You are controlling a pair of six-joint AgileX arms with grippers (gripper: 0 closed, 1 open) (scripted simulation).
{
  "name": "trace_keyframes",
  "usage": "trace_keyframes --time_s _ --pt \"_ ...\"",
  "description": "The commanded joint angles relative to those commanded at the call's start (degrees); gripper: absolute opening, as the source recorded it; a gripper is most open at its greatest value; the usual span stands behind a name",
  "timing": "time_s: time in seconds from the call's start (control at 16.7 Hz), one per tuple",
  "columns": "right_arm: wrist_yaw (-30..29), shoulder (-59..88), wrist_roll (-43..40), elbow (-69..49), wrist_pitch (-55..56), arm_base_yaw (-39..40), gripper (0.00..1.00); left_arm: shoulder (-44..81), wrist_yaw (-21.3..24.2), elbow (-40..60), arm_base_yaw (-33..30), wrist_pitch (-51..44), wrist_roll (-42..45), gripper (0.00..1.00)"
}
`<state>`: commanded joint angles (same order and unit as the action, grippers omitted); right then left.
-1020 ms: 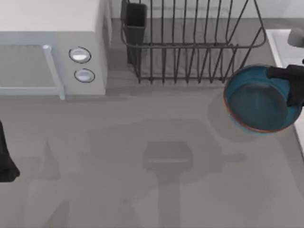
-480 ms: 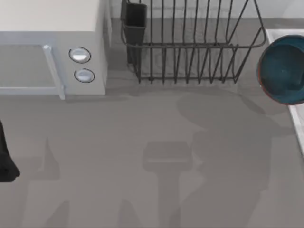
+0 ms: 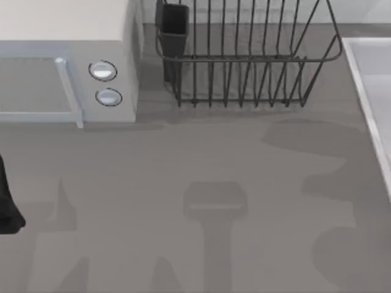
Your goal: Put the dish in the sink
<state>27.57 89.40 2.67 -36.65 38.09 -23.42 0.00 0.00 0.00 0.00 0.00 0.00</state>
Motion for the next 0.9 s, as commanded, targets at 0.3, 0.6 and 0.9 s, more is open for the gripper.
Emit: trace_keyframes --time_s 0.3,0.6,0.9 --pt "1.08 -3.21 -1.45 2.28 11.97 -5.92 0.00 0.00 0.00 0.00 0.00 0.00 0.00 1.00" --pt "1.17 -3.87 -1.63 2.51 13.83 -6.74 0.00 0.00 0.00 0.00 0.00 0.00 0.00 1.00" --pt "1.27 -1.49 -1.56 2.51 15.85 -6.51 0.00 0.00 0.00 0.00 0.00 0.00 0.00 1.00"
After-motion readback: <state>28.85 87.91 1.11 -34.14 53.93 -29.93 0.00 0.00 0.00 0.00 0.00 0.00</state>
